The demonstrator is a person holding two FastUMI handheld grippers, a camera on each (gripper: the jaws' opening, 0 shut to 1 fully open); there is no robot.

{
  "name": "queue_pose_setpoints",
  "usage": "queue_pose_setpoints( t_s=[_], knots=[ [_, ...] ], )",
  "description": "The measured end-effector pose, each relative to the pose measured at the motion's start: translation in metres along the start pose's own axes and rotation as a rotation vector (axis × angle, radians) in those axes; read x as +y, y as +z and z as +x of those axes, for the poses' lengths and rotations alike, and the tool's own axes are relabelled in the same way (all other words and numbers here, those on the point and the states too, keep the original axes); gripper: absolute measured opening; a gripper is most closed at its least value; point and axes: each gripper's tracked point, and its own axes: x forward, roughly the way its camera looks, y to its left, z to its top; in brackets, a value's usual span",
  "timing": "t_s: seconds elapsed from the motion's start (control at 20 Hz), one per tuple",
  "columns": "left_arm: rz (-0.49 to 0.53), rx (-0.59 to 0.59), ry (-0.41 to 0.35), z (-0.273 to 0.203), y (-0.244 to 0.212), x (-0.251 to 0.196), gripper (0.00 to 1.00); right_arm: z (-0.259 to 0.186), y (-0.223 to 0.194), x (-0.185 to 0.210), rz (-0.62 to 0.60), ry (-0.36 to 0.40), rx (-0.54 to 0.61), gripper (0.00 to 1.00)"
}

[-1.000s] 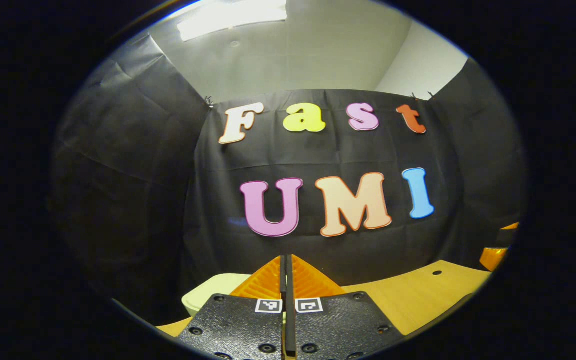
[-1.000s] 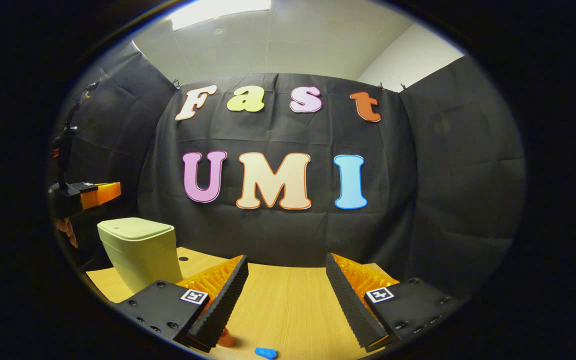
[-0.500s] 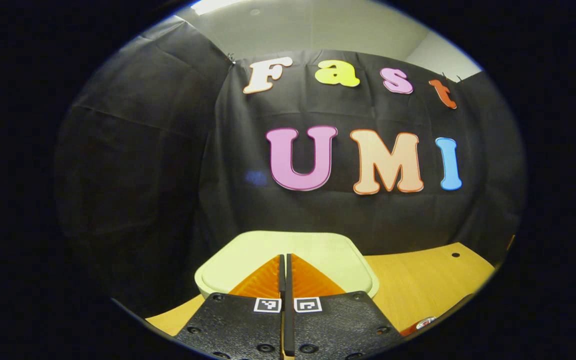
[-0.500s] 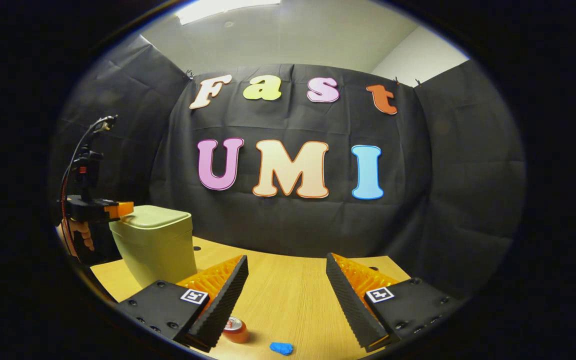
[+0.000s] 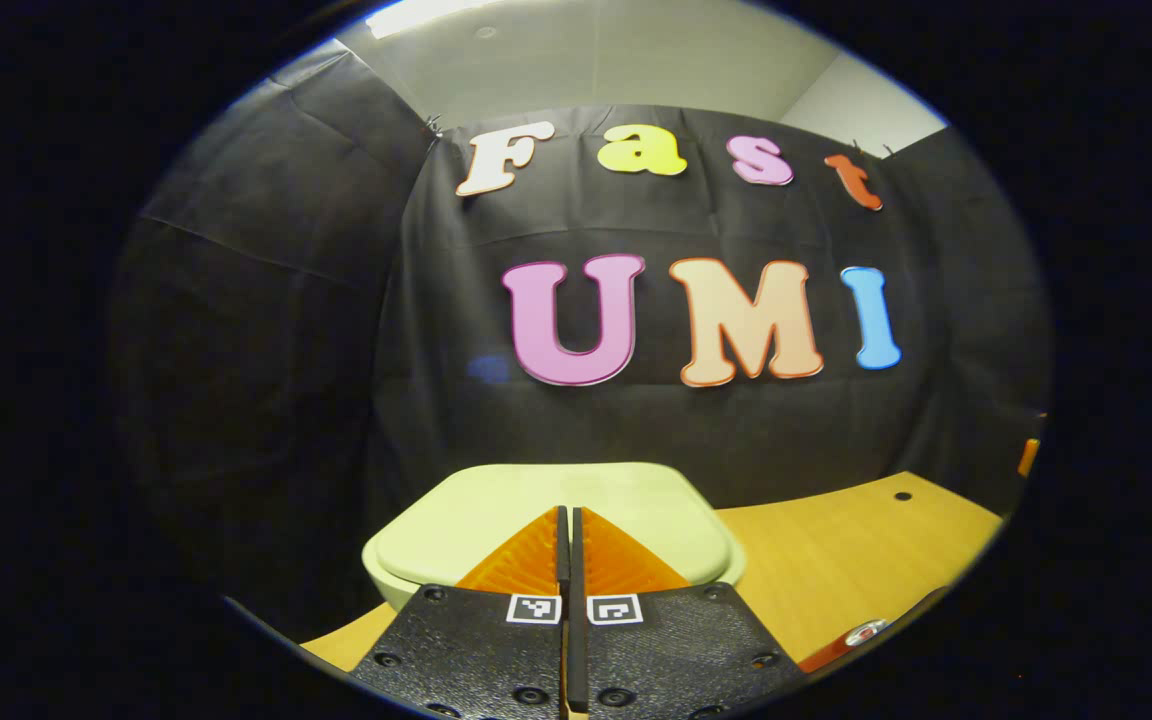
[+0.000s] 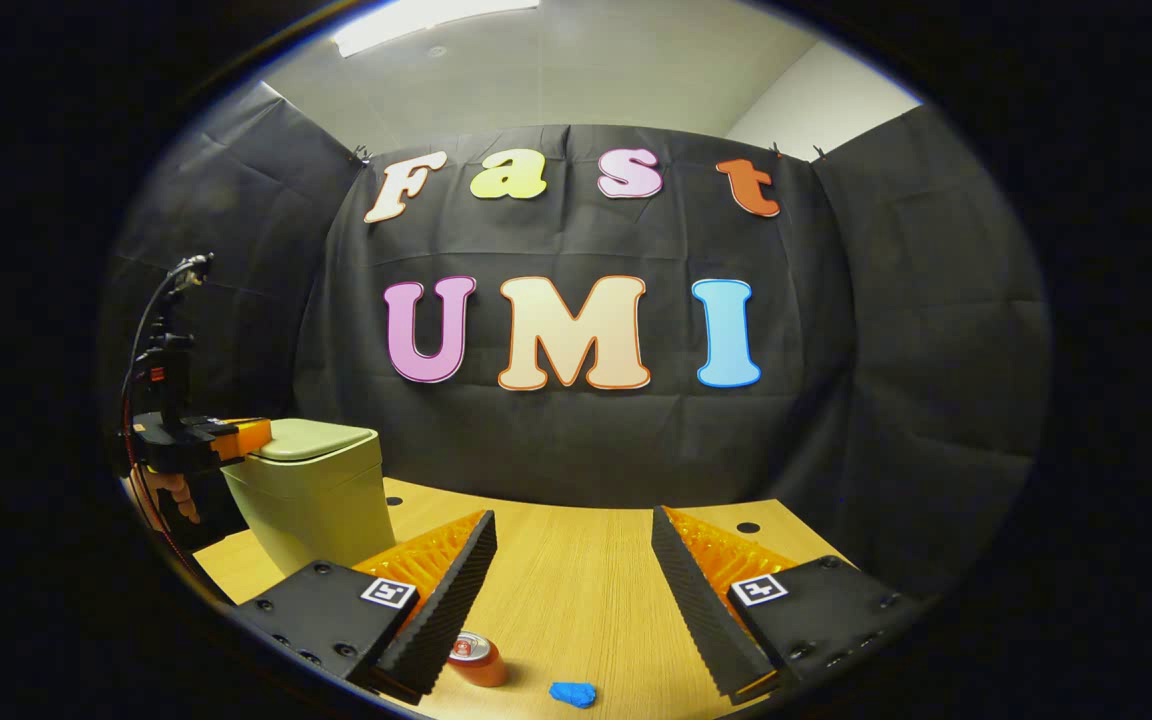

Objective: Press the lid of the desktop garbage bin to open it, pick up the crumpled paper on the desktop and throw it into the bin, then pick up the pop can on the desktop and drop it into the bin, and finally close the garbage bin lid.

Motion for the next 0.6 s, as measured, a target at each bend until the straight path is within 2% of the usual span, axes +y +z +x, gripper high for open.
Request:
queue_pose_setpoints(
  t_s=[0.2,0.3,0.45,0.55,0.6],
  knots=[
    [0.018,-0.098,-0.026,-0.014,0.037,-0.021,0.0,0.003,0.002,-0.012,0.003,-0.001,0.003,0.96],
    [-0.01,-0.112,-0.041,-0.021,0.047,-0.03,0.0,0.004,0.0,-0.015,-0.002,0.009,0.01,1.0],
    [-0.089,-0.122,-0.089,-0.036,0.058,-0.053,0.0,0.008,-0.008,-0.016,-0.006,0.033,0.027,0.98],
    [-0.118,-0.117,-0.126,-0.047,0.059,-0.068,0.0,0.011,-0.015,-0.016,-0.014,0.054,0.041,1.0],
    [-0.122,-0.116,-0.147,-0.052,0.06,-0.077,0.04,0.012,-0.018,-0.015,-0.022,0.064,0.048,0.98]
  ],
)
